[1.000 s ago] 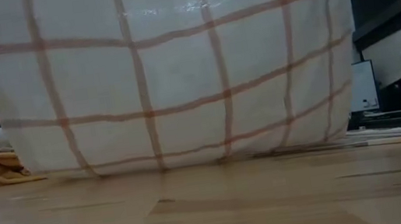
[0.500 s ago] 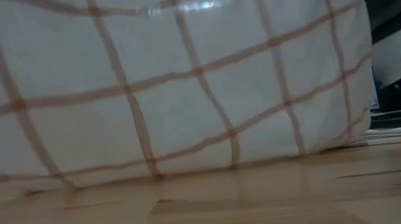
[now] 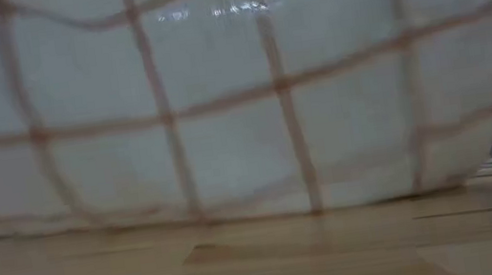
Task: Fold towel
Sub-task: Fold the white patterned towel
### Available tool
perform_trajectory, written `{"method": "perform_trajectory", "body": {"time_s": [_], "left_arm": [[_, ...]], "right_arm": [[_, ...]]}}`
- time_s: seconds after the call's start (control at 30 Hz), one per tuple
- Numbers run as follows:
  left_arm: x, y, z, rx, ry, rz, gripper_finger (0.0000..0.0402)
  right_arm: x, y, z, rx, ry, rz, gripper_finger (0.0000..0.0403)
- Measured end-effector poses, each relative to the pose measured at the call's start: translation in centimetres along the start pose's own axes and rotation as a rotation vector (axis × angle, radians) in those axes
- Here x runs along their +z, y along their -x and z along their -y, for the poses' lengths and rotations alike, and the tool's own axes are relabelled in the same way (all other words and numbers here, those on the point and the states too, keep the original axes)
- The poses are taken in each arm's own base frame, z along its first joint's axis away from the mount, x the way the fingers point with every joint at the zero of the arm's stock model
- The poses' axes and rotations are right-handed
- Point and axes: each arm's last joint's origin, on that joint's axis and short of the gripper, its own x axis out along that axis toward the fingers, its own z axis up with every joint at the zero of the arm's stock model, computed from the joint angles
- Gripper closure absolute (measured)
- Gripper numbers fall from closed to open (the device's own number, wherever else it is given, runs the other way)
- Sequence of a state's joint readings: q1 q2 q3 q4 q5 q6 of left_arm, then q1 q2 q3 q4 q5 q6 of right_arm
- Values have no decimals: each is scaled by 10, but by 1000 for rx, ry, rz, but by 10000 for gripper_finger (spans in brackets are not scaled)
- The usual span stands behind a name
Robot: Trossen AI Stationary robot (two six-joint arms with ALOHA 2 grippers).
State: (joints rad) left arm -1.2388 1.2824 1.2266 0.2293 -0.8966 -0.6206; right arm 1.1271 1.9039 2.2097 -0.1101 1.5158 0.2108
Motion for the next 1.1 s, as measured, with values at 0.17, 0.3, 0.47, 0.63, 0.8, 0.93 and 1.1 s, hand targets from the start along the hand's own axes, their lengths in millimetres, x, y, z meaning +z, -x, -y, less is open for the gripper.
{"method": "perform_trajectory", "body": {"time_s": [0.17, 0.3, 0.47, 0.63, 0.8, 0.93, 1.1], "left_arm": [[-11, -5, -1, 22, 48, -11, 401], [-14, -6, -4, 81, 25, 11, 401], [-17, -4, -12, 216, -53, 61, 401], [-19, -3, -20, 355, -144, 124, 401], [-21, 0, -28, 463, -214, 176, 401], [-23, 1, -31, 472, -198, 176, 401], [-23, 1, -31, 471, -191, 179, 401]], "right_arm": [[-14, 4, -8, 4, -3, -3, 399], [-20, 4, -9, -1, 30, -3, 399], [-30, -5, -7, -25, 109, 2, 399], [-37, -13, -4, -45, 203, 3, 399], [-41, -24, 0, -67, 261, 4, 399], [-43, -29, 1, -32, 273, -14, 390], [-44, -33, -1, 47, 273, -47, 360]]}}
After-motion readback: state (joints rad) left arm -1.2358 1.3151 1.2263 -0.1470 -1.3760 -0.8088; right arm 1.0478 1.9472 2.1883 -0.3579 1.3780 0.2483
